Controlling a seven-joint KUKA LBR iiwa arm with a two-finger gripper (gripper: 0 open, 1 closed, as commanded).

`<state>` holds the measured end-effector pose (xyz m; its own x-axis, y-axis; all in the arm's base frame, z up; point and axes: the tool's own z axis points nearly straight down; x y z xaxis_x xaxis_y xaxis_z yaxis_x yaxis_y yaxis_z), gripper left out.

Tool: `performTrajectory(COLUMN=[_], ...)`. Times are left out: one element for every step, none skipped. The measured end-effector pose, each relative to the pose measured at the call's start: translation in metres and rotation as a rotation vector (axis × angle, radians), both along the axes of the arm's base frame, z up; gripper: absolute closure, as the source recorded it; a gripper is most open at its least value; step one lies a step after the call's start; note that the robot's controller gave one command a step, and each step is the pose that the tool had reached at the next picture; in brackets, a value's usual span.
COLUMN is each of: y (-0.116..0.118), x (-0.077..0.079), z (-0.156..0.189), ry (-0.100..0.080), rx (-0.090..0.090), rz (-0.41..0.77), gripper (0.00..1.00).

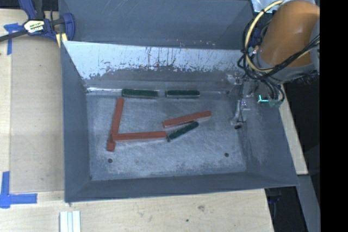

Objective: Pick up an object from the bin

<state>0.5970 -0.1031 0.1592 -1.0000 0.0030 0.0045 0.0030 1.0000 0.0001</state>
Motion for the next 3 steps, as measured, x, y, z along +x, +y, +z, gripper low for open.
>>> performTrajectory(y=[0.045, 0.042, 0.053], x=[0.015, 0.017, 0.012], z=[-0.091, -0.085, 0.059], ry=[-0.01, -0.017, -0.018], rx=[0.0, -0.003, -0.002], rz=[0.025, 0.024, 0.04], gripper=[0.0, 1.0, 1.0])
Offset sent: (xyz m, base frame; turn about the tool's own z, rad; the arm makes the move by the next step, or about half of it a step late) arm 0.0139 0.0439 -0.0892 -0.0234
